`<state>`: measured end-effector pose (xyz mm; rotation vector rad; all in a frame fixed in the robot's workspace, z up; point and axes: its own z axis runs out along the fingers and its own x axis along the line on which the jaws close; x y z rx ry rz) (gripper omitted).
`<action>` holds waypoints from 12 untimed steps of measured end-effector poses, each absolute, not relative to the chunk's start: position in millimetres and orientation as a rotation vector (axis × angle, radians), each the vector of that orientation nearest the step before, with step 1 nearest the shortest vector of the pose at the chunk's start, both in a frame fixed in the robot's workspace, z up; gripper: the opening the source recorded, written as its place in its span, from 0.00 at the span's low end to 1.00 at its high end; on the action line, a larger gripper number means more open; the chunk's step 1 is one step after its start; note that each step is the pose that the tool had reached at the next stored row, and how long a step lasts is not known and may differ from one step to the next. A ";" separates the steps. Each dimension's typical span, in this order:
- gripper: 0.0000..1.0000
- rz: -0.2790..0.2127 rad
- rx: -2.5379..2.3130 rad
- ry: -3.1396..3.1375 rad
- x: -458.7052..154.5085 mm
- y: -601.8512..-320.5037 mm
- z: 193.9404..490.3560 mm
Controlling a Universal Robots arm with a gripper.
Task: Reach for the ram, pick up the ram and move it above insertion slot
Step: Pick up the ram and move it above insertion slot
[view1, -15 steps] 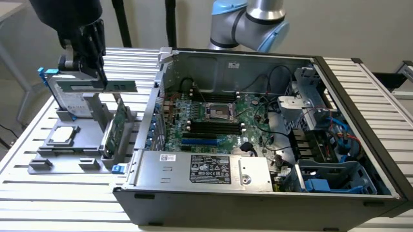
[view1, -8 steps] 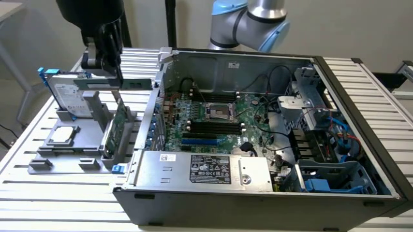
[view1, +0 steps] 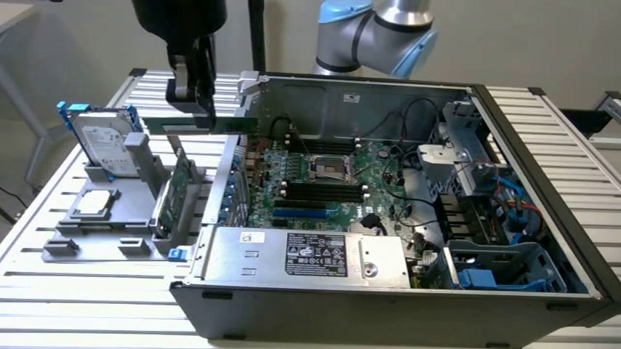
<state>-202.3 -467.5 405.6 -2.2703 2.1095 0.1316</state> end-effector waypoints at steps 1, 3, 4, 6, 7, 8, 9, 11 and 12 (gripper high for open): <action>0.13 0.132 -2.270 2.109 -198.1 -466.8 405.5; 0.13 0.132 -2.270 2.109 -190.0 -464.8 405.5; 0.13 0.132 -2.270 2.110 -186.1 -463.6 405.6; 0.13 0.132 -2.270 2.109 -178.3 -460.8 405.5; 0.13 0.132 -2.270 2.109 -174.6 -459.3 405.5; 0.13 0.132 -2.270 2.109 -171.0 -457.8 405.4; 0.13 0.132 -2.270 2.109 -167.5 -456.3 405.4; 0.13 0.132 -2.270 2.110 -160.6 -452.7 405.3; 0.13 0.132 -2.270 2.110 -157.6 -450.7 405.2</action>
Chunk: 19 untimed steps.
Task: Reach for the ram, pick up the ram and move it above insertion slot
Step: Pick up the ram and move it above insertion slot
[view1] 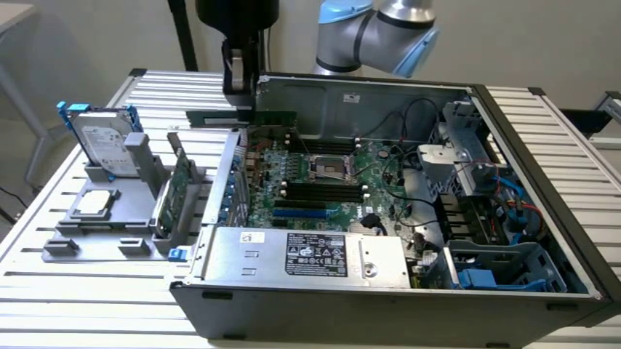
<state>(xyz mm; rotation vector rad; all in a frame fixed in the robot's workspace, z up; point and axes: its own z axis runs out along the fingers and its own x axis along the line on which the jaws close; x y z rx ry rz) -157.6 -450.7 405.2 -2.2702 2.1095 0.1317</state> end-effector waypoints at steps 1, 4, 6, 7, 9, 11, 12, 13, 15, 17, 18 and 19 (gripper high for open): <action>0.13 0.132 -2.270 2.109 -154.7 -448.4 405.0; 0.13 0.132 -2.270 2.109 -146.8 -440.7 404.3; 0.13 0.132 -2.270 2.109 -141.3 -435.1 403.8; 0.13 0.132 -2.270 2.109 -138.7 -432.4 403.5; 0.13 0.132 -2.270 2.109 -133.4 -427.1 403.0; 0.13 0.132 -2.270 2.109 -128.1 -421.8 402.5; 0.13 0.132 -2.270 2.109 -125.5 -419.1 402.2; 0.13 0.132 -2.270 2.109 -122.8 -416.4 402.0; 0.13 0.132 -2.270 2.109 -117.1 -411.3 401.3; 0.13 0.132 -2.270 2.110 -110.8 -406.6 400.4; 0.13 0.132 -2.270 2.109 -107.6 -404.3 399.8; 0.13 0.132 -2.270 2.109 -104.0 -401.9 399.1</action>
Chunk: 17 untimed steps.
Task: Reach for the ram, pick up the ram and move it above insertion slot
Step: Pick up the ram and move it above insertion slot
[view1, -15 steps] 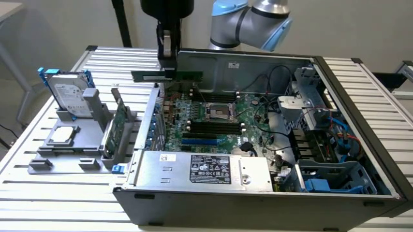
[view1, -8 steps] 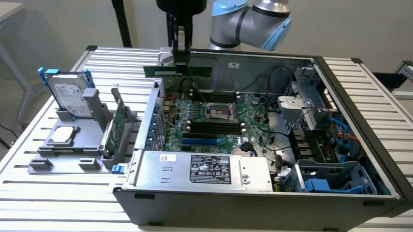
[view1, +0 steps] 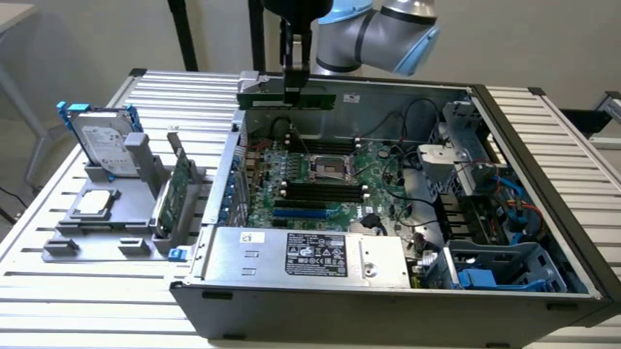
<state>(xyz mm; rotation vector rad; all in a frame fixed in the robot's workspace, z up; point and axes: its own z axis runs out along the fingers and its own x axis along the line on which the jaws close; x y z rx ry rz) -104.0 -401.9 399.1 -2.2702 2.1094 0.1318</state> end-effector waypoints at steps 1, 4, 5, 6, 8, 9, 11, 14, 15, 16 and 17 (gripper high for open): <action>0.13 0.132 -2.270 2.109 -100.5 -399.9 398.5; 0.13 0.132 -2.270 2.110 -89.4 -395.6 396.8; 0.13 0.132 -2.270 2.110 -85.5 -394.7 396.3; 0.13 0.132 -2.270 2.110 -81.4 -394.0 395.9; 0.13 0.132 -2.270 2.110 -73.3 -392.7 395.3; 0.13 0.132 -2.270 2.110 -69.9 -392.2 395.1; 0.13 0.132 -2.267 2.113 -65.6 -391.3 394.9; 0.13 0.132 -2.251 2.129 -63.8 -390.9 394.7; 0.13 0.131 -2.241 2.138 -63.7 -390.8 394.6; 0.13 0.131 -2.230 2.148 -63.6 -390.8 394.5; 0.13 0.130 -2.219 2.159 -63.6 -390.7 394.6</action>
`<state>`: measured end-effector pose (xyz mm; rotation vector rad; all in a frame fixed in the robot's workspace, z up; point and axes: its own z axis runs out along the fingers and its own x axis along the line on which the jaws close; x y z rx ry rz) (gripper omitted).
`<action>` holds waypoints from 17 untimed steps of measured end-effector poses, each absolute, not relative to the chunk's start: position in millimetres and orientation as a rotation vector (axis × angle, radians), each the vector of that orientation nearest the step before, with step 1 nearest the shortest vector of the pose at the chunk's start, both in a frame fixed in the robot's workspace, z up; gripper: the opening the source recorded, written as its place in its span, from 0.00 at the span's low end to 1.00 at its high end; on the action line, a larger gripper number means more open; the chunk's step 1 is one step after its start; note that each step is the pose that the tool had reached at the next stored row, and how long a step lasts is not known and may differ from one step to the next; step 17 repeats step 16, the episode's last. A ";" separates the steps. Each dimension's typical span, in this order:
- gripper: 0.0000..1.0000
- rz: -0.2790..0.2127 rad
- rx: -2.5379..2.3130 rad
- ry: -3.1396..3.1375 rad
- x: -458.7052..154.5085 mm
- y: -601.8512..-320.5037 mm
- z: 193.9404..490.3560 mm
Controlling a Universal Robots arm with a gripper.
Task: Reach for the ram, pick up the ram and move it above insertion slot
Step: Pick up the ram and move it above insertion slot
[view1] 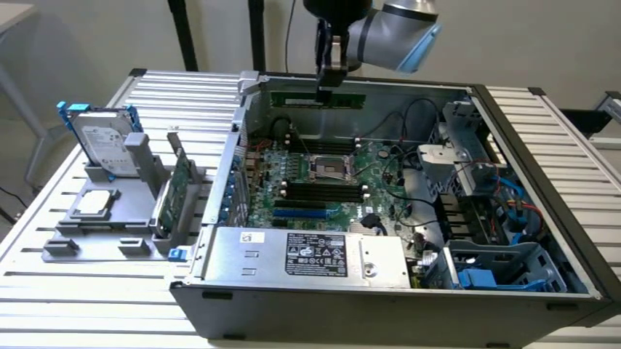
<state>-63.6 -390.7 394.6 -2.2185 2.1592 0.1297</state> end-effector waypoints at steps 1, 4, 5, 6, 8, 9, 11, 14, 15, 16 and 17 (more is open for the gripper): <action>0.13 0.128 -2.207 2.169 -63.6 -390.7 394.6; 0.13 0.122 -2.178 2.193 -63.6 -390.4 394.6; 0.13 0.120 -2.169 2.199 -63.6 -390.3 394.6; 0.13 0.118 -2.163 2.204 -63.5 -390.1 394.6; 0.13 0.117 -2.152 2.209 -63.3 -390.0 394.7; 0.13 0.117 -2.152 2.209 -63.3 -390.0 394.7; 0.13 0.118 -2.152 2.209 -63.3 -389.9 394.7; 0.13 0.118 -2.152 2.209 -63.3 -389.9 394.7; 0.13 0.118 -2.152 2.209 -63.3 -389.9 394.7; 0.13 0.118 -2.152 2.209 -63.3 -389.9 394.7; 0.13 0.118 -2.152 2.209 -63.3 -389.9 394.7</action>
